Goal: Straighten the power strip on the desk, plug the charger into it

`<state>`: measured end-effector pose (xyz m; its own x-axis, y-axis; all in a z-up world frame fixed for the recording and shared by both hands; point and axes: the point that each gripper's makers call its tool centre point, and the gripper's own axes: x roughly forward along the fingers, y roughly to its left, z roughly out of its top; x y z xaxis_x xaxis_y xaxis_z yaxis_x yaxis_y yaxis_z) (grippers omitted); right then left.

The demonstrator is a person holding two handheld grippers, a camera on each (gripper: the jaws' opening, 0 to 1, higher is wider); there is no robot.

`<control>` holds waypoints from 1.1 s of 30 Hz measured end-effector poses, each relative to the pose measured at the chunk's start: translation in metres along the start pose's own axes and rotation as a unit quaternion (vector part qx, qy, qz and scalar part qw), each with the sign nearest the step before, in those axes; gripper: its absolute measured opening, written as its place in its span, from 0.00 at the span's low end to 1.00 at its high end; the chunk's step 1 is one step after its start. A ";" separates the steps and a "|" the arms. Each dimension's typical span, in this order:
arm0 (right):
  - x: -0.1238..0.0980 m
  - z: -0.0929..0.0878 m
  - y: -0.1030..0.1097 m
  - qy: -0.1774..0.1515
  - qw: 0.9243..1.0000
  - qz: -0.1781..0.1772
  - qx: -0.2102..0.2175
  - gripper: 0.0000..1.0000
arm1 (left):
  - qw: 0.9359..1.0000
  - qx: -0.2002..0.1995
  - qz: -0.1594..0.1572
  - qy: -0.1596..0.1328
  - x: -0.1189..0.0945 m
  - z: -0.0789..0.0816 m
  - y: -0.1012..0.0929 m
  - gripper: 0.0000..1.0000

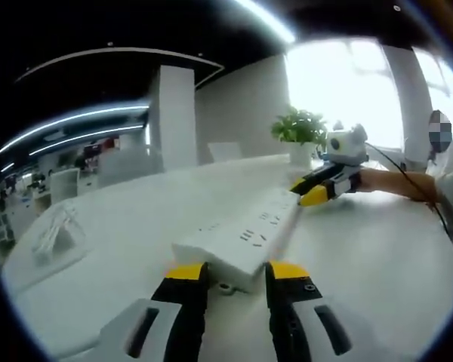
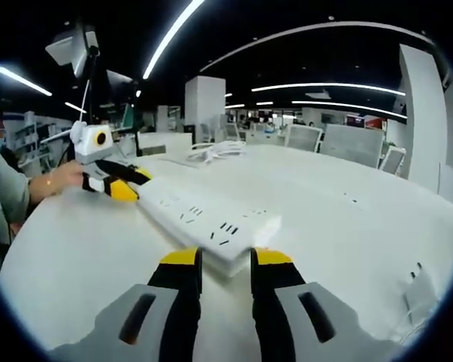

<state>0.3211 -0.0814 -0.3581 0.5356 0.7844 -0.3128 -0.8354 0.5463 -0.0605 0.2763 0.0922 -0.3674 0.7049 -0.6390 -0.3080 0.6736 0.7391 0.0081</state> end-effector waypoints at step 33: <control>-0.019 -0.005 0.020 0.014 1.000 -0.027 -0.004 0.22 | 1.000 0.011 -0.016 0.014 -0.005 -0.001 -0.010 0.30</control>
<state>0.2941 -0.0867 -0.3583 0.5772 0.7448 -0.3349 -0.8059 0.5858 -0.0863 0.2657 0.0885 -0.3673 0.6767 -0.6556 -0.3351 0.7007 0.7132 0.0196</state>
